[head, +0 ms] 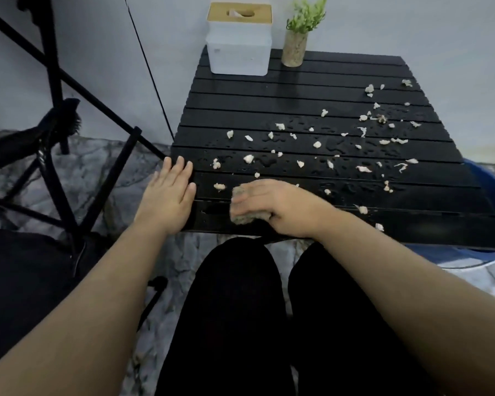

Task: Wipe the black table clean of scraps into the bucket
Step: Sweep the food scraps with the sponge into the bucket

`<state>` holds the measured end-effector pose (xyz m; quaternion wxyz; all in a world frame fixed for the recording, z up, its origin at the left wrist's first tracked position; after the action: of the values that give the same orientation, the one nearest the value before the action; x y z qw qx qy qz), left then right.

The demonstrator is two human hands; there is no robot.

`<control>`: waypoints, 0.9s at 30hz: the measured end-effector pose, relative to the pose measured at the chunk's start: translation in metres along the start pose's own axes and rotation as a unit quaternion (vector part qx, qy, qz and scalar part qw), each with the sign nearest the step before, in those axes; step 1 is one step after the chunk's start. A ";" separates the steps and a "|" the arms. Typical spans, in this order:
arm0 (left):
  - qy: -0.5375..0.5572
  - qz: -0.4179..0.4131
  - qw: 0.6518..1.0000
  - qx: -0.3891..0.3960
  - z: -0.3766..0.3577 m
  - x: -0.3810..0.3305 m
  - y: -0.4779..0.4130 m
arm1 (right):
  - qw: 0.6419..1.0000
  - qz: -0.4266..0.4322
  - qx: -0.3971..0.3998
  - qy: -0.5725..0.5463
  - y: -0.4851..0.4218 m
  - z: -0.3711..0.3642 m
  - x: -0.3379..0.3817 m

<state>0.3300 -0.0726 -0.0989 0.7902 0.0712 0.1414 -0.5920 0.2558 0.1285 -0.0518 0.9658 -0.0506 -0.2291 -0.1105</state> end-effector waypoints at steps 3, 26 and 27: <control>0.004 0.005 1.000 0.003 -0.003 0.001 -0.001 | 0.999 -0.033 0.005 -0.021 0.047 0.039 -0.033; -0.012 -0.002 1.000 0.011 -0.003 0.008 -0.070 | 0.995 0.000 -0.089 -0.042 -0.052 0.056 -0.058; -0.007 -0.004 1.000 0.009 -0.004 0.008 -0.070 | 0.996 0.005 -0.079 -0.042 -0.076 0.047 -0.054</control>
<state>0.2650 -0.0989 -0.1017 0.7881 0.0742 0.1310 -0.5969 0.1706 0.0720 -0.0309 0.9489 -0.1320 -0.2597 -0.1210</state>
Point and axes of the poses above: each hand's wrist, its own y-axis away from the middle knuckle, its own z-axis out of the back of the hand, x = y × z, the point moved 3 cm from there along -y, towards the middle knuckle, and after that the axes turned 5 degrees about -z, right-handed, at the moved point
